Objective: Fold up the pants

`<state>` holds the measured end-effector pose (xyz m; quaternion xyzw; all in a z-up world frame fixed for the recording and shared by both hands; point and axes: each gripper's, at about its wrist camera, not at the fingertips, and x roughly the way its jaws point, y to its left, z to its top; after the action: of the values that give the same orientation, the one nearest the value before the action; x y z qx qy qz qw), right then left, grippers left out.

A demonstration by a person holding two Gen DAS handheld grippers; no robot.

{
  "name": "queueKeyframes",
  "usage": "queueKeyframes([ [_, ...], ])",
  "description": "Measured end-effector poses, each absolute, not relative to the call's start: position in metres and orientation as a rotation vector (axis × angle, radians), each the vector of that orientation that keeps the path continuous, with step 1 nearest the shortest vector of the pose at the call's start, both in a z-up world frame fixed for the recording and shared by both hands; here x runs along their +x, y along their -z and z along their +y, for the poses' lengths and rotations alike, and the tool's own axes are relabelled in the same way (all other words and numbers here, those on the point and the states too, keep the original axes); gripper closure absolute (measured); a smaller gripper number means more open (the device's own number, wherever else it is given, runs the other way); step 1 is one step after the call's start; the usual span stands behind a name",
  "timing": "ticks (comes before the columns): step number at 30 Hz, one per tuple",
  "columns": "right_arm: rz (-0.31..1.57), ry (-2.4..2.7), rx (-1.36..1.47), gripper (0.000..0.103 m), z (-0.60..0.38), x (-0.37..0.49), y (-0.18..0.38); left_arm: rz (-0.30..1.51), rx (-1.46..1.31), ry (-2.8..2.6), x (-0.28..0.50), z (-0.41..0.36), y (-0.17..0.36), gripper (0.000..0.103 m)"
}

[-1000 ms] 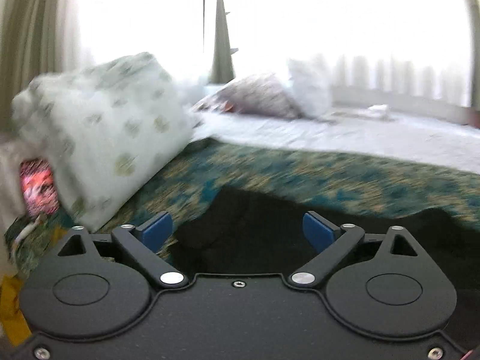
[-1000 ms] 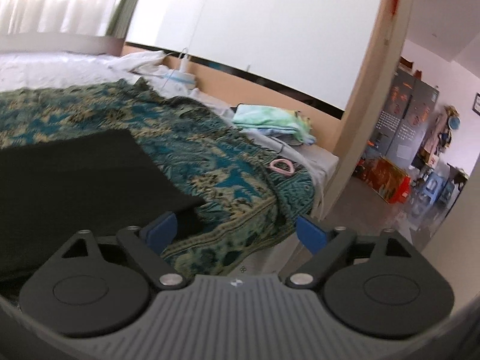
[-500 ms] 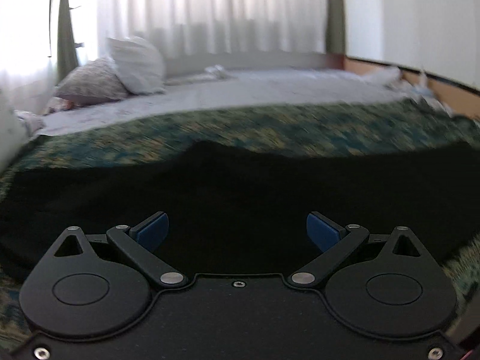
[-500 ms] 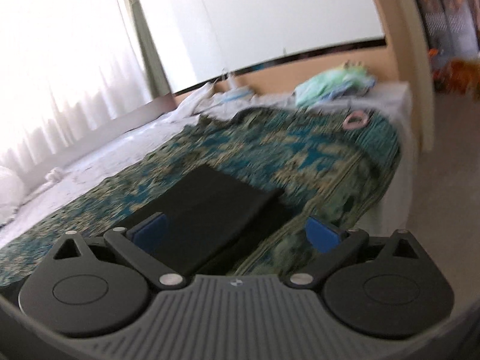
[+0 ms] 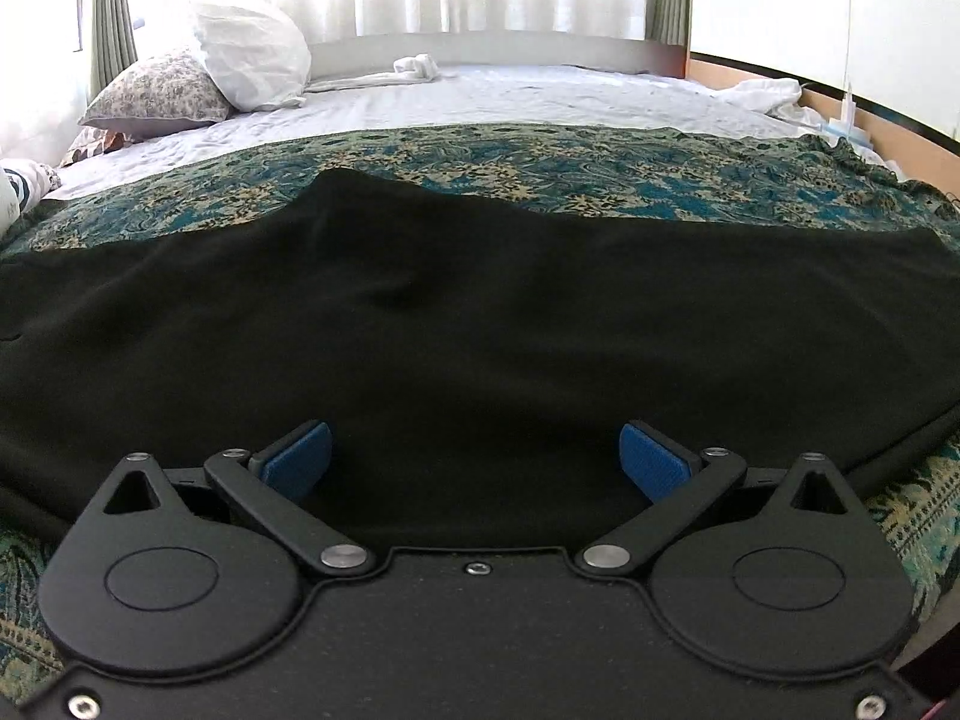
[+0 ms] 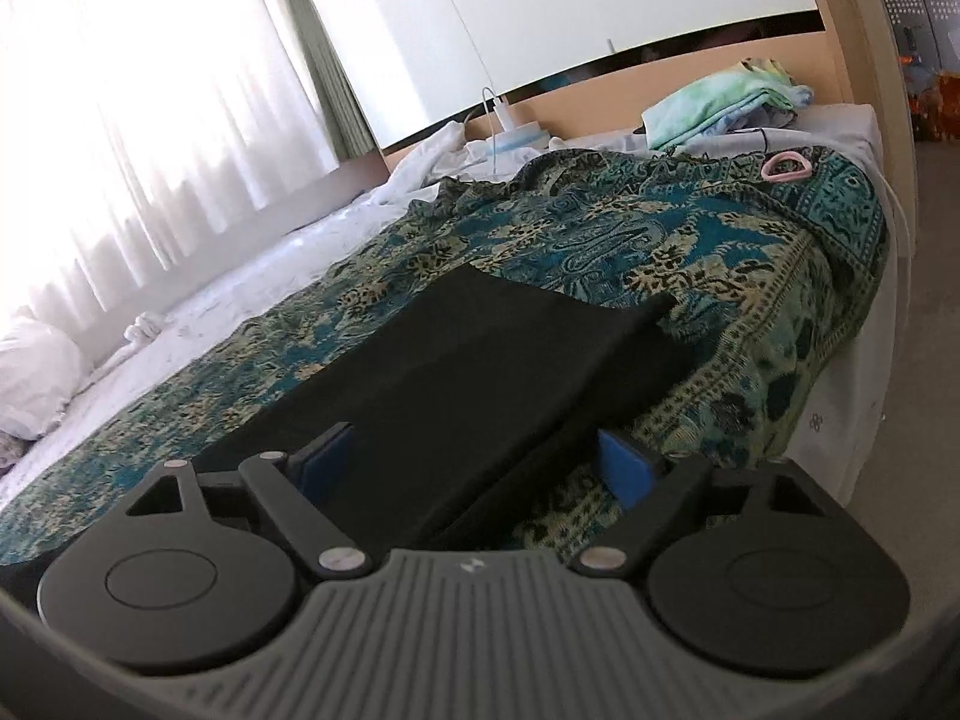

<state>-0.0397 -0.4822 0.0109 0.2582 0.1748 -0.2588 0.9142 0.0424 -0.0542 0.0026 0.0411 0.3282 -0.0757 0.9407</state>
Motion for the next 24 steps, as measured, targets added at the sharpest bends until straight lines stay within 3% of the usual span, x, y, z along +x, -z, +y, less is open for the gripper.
queueKeyframes([
  [11,0.383,0.522,0.629,0.025,-0.512,-0.01,-0.007,0.652,0.083,0.155,0.04,-0.053,-0.004,0.0],
  [16,0.415,0.544,0.676,0.052,-0.51,-0.015,-0.012,0.671,0.071,0.169,0.041,-0.048,-0.008,0.0],
  [21,0.445,0.516,0.648,0.049,-0.502,-0.018,-0.011,0.692,0.047,0.168,0.037,-0.03,-0.017,0.001],
  [23,0.434,0.548,0.714,0.064,-0.513,-0.016,-0.011,0.688,0.0,0.144,0.036,-0.012,-0.023,0.001],
  [24,0.426,0.574,0.786,0.08,-0.524,-0.016,-0.009,0.684,-0.028,0.126,0.035,-0.001,-0.026,0.001],
])
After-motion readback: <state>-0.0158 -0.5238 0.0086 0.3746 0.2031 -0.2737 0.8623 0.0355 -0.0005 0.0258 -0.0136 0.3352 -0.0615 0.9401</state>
